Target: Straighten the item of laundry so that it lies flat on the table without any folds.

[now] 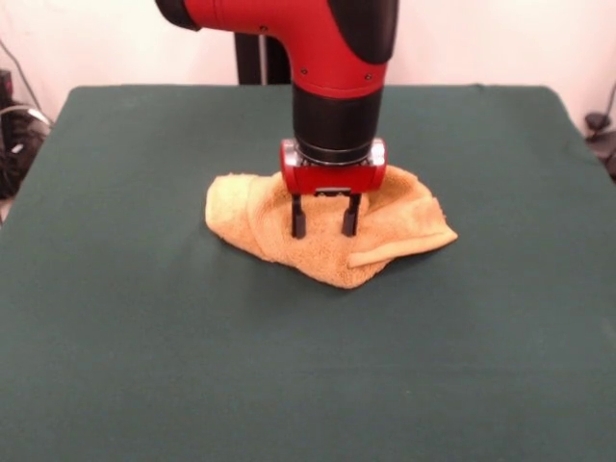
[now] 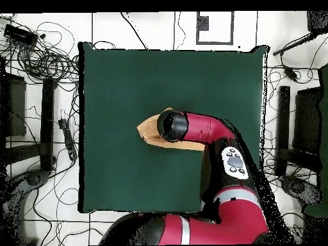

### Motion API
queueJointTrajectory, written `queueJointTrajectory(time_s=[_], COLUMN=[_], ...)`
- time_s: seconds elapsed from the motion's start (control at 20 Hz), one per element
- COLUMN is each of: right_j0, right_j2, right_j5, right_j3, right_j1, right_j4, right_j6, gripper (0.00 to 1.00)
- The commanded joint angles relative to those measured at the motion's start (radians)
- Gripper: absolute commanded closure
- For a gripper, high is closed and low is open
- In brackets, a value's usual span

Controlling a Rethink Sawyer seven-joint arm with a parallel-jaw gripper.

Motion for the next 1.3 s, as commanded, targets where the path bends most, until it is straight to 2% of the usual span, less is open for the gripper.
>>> queueJointTrajectory(time_s=[0.05, 0.5, 0.8, 1.3], right_j0=[0.014, 0.012, 0.021, 0.027], right_j2=[0.100, 0.099, 0.070, 0.062], right_j5=[-0.064, -0.118, -0.132, -0.153], right_j3=[0.079, 0.097, 0.160, 0.259], right_j1=[0.119, 0.129, 0.089, 0.021], right_j4=[0.002, -0.017, 0.000, -0.012], right_j6=[0.126, 0.124, 0.180, 0.171], gripper=[0.00, 0.00, 0.00, 0.00])
